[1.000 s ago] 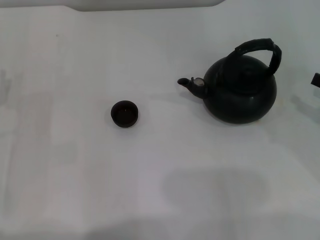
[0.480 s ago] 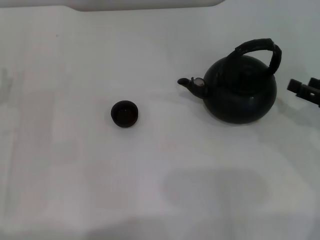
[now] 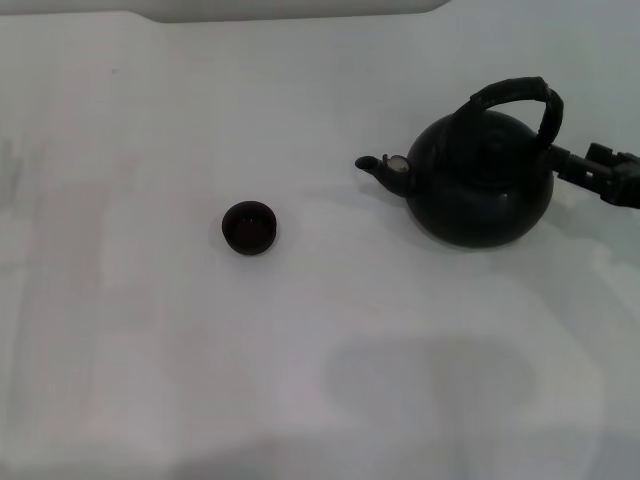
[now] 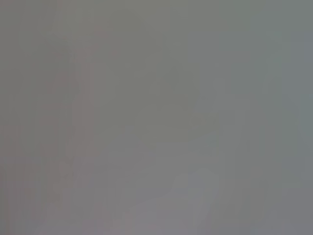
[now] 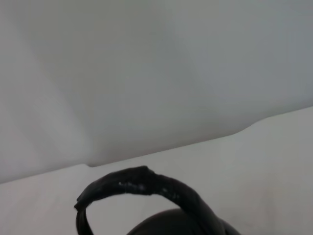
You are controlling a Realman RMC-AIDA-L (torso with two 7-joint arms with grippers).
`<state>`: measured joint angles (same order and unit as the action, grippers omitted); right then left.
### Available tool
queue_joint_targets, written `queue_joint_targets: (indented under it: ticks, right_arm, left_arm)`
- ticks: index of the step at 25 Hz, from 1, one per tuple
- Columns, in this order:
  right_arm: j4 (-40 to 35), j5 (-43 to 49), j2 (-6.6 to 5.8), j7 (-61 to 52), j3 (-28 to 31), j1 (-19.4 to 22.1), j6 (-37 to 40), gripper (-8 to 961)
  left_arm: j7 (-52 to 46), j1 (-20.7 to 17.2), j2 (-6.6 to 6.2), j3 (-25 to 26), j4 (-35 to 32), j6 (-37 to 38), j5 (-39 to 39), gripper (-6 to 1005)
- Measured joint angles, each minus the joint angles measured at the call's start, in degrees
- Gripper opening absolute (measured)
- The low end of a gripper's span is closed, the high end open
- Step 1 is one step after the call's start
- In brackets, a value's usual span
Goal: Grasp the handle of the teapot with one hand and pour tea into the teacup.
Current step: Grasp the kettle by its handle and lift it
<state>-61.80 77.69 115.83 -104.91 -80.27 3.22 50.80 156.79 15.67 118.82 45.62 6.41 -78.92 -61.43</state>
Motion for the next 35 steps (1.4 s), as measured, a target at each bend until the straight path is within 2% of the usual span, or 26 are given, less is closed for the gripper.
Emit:
queue_joint_targets:
  ticks: [10, 16, 31, 35]
  right_arm:
    - [0.38, -0.86, -0.08, 0.06, -2.16, -2.36, -2.99, 860]
    - [2.97, -0.88, -0.15, 0.06, -2.26, -5.11, -4.25, 861]
    - [4.80, -0.87, -0.29, 0.15, -2.14, -7.09, -4.94, 819]
    - [4.87, -0.87, -0.29, 0.19, -2.18, -7.34, -4.94, 712]
  left_arm:
    - [0.00, 0.13, 0.00, 0.00, 0.00, 0.01, 0.00, 882]
    - [0.00, -0.05, 0.05, 0.00, -0.06, 0.05, 0.00, 883]
    - [0.00, -0.37, 0.17, 0.00, -0.09, 0.09, 0.00, 883]
    - [0.00, -0.59, 0.18, 0.00, -0.09, 0.10, 0.00, 883]
